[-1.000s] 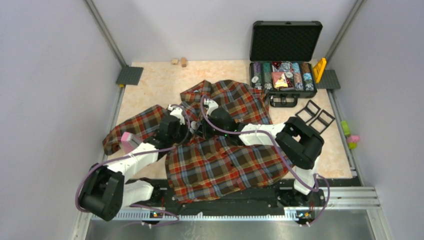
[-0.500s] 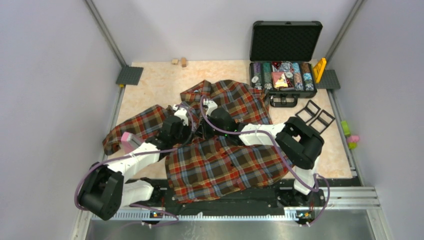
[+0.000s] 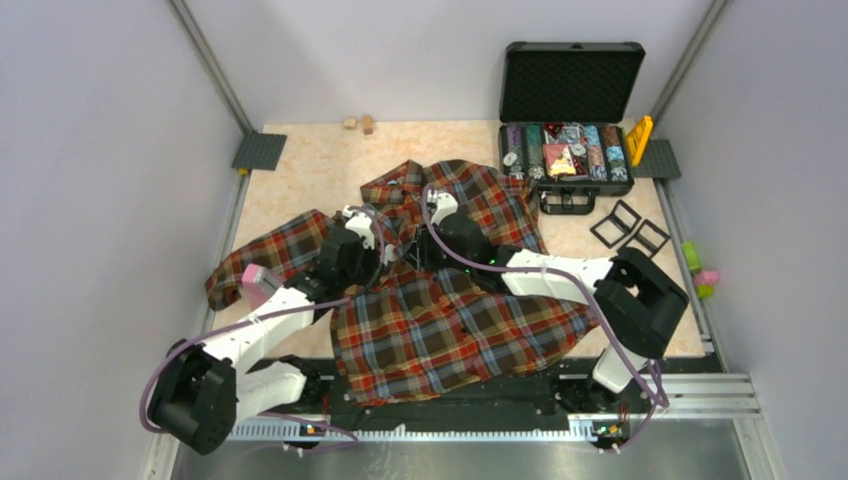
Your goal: Pin the brooch onto the clothing
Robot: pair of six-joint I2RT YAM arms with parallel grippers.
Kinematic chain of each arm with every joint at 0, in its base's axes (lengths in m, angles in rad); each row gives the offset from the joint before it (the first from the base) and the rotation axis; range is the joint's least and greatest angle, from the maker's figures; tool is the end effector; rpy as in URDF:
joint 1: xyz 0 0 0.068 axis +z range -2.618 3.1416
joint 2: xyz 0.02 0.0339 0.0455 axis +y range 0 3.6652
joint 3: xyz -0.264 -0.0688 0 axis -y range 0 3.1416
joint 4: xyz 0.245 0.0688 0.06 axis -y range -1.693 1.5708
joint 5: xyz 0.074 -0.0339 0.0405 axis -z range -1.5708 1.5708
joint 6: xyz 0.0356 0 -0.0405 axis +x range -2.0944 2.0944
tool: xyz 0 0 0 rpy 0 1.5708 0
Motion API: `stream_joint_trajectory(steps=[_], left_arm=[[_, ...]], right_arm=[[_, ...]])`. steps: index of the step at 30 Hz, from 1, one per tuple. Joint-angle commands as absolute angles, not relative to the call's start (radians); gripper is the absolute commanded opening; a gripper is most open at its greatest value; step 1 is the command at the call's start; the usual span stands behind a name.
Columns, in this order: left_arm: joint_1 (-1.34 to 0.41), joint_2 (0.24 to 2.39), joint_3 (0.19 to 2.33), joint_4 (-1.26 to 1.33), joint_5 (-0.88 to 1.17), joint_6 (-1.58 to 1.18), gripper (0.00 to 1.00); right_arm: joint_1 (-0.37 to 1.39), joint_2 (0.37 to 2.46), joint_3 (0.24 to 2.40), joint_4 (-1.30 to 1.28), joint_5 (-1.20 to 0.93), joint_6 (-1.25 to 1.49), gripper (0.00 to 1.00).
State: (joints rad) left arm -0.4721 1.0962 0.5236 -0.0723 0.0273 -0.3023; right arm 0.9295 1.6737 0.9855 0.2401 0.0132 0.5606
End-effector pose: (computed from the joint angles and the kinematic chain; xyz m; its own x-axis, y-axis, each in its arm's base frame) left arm 0.2003 -0.1034 0.2001 -0.6522 -0.0011 -0.7580 0.2931 0.9218 -0.2536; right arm 0.2237 0.2988 0.2194 -0.6418 0.0291 -0.7664 -0.5348 0.6993 0.4744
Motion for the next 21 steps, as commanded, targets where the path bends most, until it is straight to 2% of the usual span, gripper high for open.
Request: stream_joint_trajectory(steps=[1,9,21], left_arm=[[-0.496,1.094,0.590,-0.095,-0.032,-0.264,0.00],[-0.572,1.182,0.709,-0.231,-0.218,-0.258,0.00],[-0.649,1.311,0.833,-0.354,-0.307,-0.332,0.00]], right_arm=[[0.909,1.597,0.949,0.225,0.094,0.568,0.31],[0.896,1.481,0.868,0.194,0.161,0.591,0.32],[0.863,1.235,0.715,0.175,0.248,0.607,0.35]])
